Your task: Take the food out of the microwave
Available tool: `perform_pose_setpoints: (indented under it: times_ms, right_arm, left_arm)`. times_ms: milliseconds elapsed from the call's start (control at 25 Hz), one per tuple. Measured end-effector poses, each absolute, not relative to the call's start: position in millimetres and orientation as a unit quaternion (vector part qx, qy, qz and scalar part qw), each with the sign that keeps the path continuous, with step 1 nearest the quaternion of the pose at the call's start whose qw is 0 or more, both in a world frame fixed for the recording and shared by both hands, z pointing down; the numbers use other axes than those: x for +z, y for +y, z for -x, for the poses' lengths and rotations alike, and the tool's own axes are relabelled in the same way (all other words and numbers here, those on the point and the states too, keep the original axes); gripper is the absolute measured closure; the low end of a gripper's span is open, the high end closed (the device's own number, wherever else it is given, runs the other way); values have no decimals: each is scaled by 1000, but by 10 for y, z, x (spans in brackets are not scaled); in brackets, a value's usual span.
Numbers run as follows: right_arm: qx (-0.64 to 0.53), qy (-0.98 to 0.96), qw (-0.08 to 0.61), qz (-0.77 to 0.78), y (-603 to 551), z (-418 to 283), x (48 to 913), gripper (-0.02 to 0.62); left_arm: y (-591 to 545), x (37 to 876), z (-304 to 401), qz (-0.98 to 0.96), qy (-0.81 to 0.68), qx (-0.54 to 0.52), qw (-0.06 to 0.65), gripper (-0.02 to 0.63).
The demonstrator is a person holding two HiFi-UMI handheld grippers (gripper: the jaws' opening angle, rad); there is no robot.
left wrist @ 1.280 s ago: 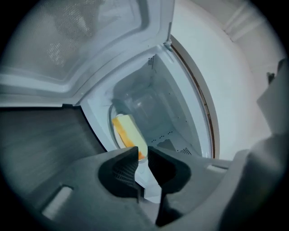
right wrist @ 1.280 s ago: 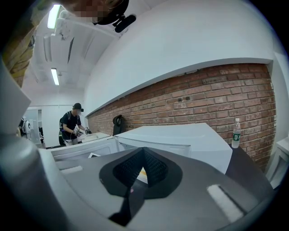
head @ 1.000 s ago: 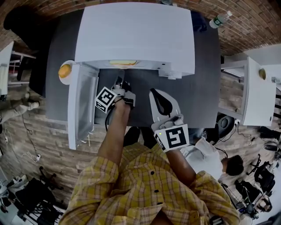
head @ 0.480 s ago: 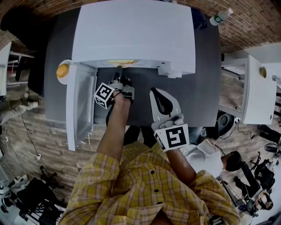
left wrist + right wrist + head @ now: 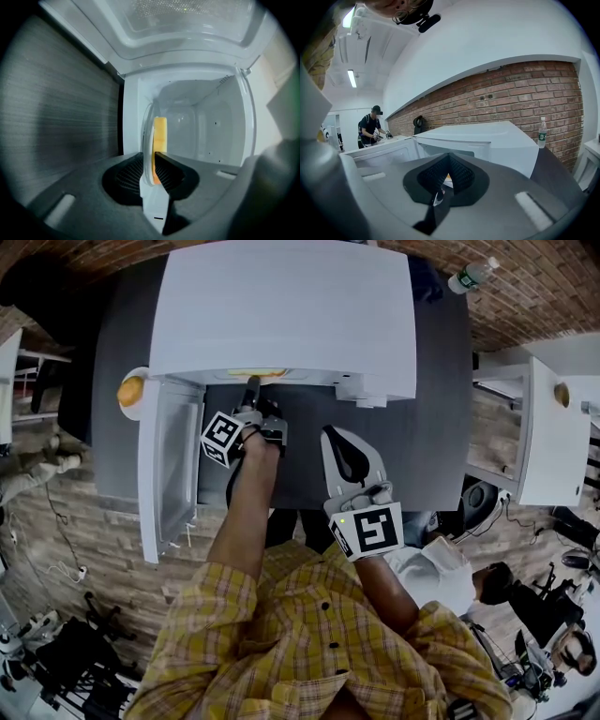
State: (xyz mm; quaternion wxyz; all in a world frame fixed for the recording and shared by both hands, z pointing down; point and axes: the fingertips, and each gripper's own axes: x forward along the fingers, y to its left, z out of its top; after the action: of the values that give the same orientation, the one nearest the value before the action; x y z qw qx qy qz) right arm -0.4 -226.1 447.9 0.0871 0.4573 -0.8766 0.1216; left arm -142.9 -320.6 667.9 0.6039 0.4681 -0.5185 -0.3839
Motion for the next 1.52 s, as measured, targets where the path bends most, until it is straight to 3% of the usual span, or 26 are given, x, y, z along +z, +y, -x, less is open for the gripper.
perform_pose_setpoints:
  times_ms: [880,1520]
  right_arm:
    - [121,-878,86,-455,-2267,-15,4466,592]
    - [116,-879,80,-455,-2106,8,4393,592]
  left_arm:
    - [-3155,6675,1447,-450,-522,-394,607,592]
    - [-2945,6547,1485,-445,-500,-428,607,598]
